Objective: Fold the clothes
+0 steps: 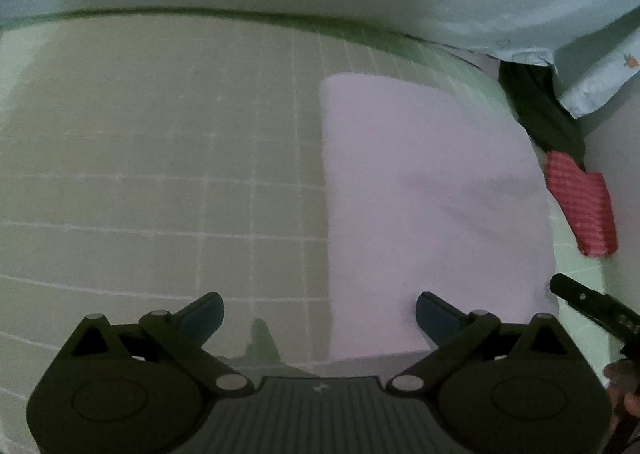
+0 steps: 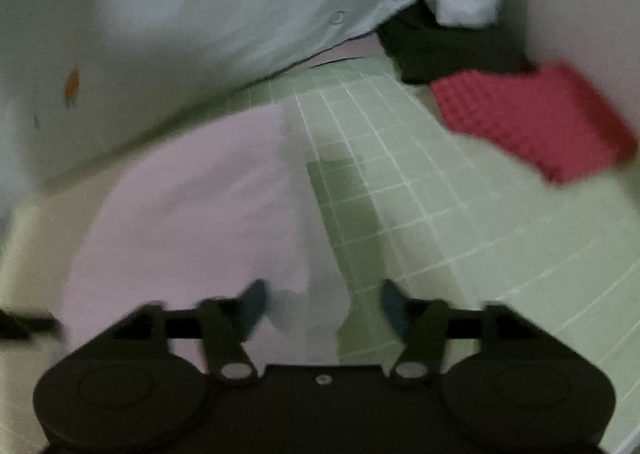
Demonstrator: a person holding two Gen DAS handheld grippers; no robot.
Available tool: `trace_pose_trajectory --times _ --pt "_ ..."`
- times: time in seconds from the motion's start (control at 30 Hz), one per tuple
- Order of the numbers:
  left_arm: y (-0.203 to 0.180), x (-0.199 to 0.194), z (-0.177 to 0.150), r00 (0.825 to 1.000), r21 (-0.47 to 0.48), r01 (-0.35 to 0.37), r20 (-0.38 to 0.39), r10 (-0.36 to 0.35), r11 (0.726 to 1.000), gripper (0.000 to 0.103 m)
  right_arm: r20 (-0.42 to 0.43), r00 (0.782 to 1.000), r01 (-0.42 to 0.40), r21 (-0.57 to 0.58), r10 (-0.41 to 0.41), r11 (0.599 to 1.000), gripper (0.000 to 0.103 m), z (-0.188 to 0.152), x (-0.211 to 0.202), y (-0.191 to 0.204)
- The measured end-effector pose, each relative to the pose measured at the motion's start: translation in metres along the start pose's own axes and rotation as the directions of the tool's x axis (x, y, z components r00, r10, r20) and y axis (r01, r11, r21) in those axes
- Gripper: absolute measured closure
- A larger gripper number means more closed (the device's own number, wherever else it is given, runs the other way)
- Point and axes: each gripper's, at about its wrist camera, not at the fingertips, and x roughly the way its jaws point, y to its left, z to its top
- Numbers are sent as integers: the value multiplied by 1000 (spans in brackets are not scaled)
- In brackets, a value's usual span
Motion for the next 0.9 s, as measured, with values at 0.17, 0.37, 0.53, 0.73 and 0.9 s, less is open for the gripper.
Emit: trace_pose_trajectory --times 0.17,0.37,0.53,0.73,0.9 --pt "-6 24 7 997 -1 61 -49 -61 998 0 -48 997 -55 24 56 998 18 2 21 0" --pt "-8 49 14 979 -23 175 -99 -176 984 3 -88 990 -100 108 110 989 12 5 40 -1" --pt "-12 55 15 961 -25 253 -105 -254 967 33 -105 973 -185 190 208 964 54 2 42 -1" --pt "-49 31 18 975 75 214 -69 -209 974 62 -22 973 -221 212 231 952 88 0 7 4" --pt "-120 18 25 968 152 249 1 -252 957 63 78 970 -240 200 229 950 90 20 -36 -25"
